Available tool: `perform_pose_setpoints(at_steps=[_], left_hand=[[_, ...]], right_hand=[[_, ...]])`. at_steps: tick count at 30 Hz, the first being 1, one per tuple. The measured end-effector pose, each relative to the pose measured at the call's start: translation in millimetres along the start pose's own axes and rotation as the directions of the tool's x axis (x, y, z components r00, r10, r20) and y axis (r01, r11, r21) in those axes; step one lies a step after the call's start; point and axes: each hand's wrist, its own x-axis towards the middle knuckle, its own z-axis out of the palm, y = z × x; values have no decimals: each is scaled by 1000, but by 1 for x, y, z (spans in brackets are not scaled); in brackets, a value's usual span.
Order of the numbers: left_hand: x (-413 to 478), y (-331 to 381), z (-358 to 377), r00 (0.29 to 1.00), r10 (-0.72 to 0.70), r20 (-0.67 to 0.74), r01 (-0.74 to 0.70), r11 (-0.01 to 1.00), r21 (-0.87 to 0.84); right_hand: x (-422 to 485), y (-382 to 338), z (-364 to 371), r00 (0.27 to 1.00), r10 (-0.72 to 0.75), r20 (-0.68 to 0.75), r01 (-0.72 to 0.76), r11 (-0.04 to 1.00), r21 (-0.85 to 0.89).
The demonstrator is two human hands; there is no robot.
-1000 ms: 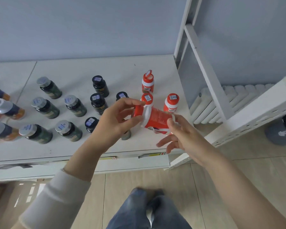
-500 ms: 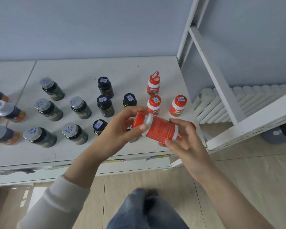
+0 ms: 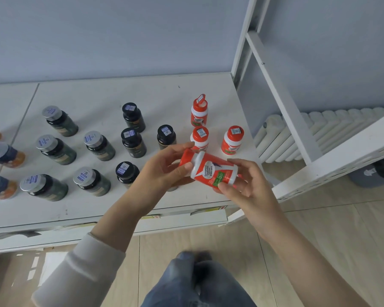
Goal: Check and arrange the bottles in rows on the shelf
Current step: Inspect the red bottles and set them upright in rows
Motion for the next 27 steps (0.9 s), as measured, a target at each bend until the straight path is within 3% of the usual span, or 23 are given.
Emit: perform_pose_setpoints(at_steps=[5,8,10,11,13,16,21,27], left_hand=[[14,-3,-2,985,-166,54,170,982,-77],[20,-1,-1,988,-150,31,149,988,37],[25,1,1,996,-83,-17,85,954,286],[28,0,2,999,-34,-29,44,881,471],[35,-5,6,1000,28,0,-18,636,771],[42,-20,13,995,4,101,-95,389,916],[49,-38,15,989,-92,120,-91,266,960],[53,-45,19,983,-86,165,-151,147,978]], right_hand=[[11,-18,-6,1000,30,8,-23,902,-432],[16,-34,-15,992,100,80,-18,724,-690],[18,-44,-23,987,137,88,7,504,-864],[19,-48,-26,987,144,76,20,359,-933],[23,-51,-30,991,123,44,30,115,-993],[31,-52,-29,996,74,44,49,-63,-997],[37,-48,-27,996,77,49,64,-210,-976],[43,-46,-30,996,85,33,52,-233,-971]])
